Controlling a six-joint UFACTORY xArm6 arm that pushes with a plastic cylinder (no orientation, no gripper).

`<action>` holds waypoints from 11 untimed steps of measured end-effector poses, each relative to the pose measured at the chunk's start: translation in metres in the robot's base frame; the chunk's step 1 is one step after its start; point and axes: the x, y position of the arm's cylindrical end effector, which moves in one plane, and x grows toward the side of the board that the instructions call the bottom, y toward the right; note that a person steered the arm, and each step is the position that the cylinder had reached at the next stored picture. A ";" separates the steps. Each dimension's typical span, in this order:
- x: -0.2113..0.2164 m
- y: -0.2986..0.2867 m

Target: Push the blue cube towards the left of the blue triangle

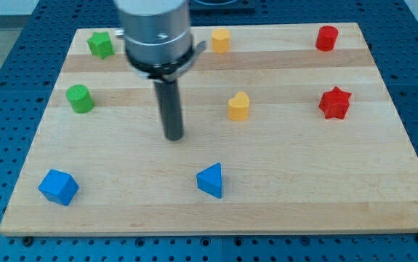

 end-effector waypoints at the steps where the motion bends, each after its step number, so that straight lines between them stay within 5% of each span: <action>1: 0.011 -0.054; 4: 0.042 -0.205; 5: 0.053 -0.216; 11: 0.110 -0.160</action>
